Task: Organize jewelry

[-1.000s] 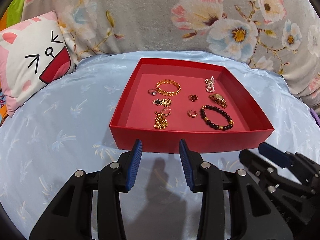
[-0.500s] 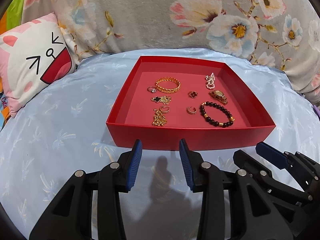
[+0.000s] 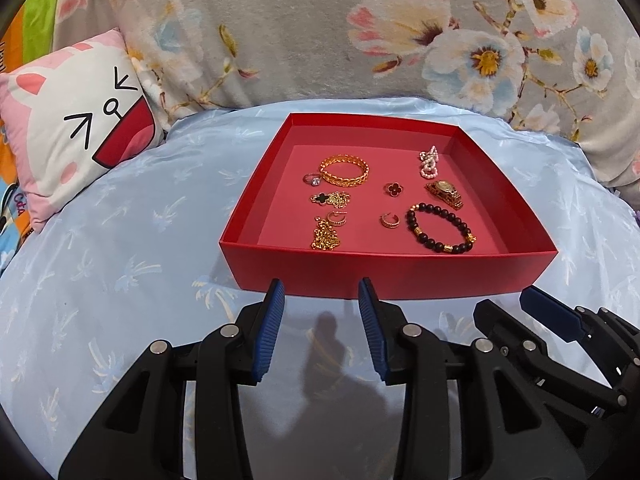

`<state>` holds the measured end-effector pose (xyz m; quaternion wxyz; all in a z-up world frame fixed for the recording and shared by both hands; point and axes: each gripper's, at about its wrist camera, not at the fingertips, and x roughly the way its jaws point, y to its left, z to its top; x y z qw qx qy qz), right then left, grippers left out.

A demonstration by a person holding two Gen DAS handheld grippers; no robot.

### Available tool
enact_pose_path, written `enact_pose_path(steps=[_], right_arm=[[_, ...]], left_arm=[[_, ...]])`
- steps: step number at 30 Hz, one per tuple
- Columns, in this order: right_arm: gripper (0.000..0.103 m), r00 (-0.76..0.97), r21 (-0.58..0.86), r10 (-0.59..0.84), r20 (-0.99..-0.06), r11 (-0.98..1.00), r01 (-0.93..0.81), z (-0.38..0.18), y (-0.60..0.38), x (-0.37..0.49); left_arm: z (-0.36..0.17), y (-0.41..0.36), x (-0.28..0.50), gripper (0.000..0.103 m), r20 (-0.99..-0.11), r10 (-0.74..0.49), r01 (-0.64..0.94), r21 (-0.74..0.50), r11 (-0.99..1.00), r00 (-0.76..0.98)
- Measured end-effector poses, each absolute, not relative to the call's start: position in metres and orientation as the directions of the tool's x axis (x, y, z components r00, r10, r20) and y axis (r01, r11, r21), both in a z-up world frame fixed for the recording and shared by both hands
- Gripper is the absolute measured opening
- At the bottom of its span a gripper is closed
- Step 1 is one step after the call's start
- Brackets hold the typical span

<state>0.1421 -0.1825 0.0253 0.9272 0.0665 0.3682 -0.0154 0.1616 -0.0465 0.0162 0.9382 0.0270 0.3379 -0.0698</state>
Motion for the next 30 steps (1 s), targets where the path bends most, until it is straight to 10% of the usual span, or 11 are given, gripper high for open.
enact_pose_path(steps=[30], right_arm=[[0.074,0.733,0.117,-0.088,-0.674,0.968,0.223,0.026,-0.201,0.134]], left_arm=[[0.017,-0.035,0.162,0.086,-0.633,-0.021,0.040,0.015,0.999,0.774]])
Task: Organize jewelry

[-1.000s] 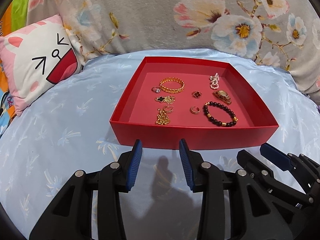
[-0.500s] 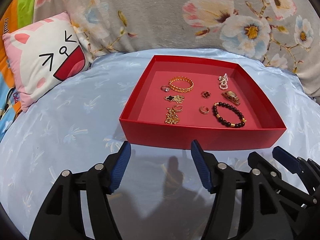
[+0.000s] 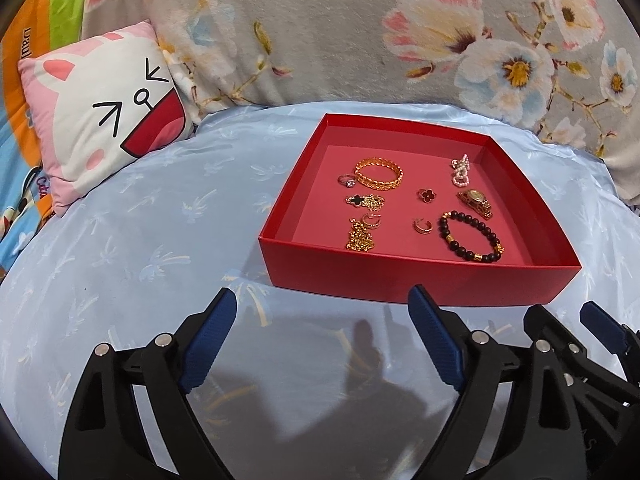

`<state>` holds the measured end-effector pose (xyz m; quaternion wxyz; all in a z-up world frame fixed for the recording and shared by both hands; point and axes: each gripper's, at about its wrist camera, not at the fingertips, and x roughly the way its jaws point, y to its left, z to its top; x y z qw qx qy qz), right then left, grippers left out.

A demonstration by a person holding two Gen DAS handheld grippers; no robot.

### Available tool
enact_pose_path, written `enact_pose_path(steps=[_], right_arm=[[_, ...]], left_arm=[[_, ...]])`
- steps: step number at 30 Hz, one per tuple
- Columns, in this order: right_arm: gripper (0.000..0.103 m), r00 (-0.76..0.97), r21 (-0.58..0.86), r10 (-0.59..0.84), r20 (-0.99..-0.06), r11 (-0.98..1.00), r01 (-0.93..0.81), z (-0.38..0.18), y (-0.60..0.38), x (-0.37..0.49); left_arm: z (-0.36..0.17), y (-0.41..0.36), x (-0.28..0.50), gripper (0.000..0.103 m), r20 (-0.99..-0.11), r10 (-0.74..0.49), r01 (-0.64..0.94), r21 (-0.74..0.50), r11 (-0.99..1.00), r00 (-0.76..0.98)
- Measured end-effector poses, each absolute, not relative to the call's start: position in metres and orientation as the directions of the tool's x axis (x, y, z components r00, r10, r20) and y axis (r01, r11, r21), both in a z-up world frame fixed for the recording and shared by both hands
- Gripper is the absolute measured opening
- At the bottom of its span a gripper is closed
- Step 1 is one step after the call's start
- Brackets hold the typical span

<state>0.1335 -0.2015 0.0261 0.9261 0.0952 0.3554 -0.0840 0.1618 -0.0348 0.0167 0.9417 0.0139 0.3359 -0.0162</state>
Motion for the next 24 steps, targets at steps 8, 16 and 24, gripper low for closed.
enact_pose_path(steps=[8,16,24], right_arm=[[0.077,0.735,0.105,-0.111,-0.669,0.965,0.241,0.0274,-0.2011,0.1315],[0.081,0.740,0.116,-0.105,-0.664,0.964,0.241,0.0281,-0.2032,0.1303],[0.083,0.740,0.103,-0.111,-0.663,0.966,0.238,0.0286,-0.2021,0.1297]], left_arm=[[0.0169,-0.0330,0.1622,0.090,-0.633,-0.012,0.026,0.014,1.000,0.774],[0.0176,-0.0299,0.1609,0.094,-0.628,-0.008,0.014,0.004,1.000,0.778],[0.0170,-0.0284,0.1614,0.095,-0.631,-0.010,0.011,-0.003,1.000,0.776]])
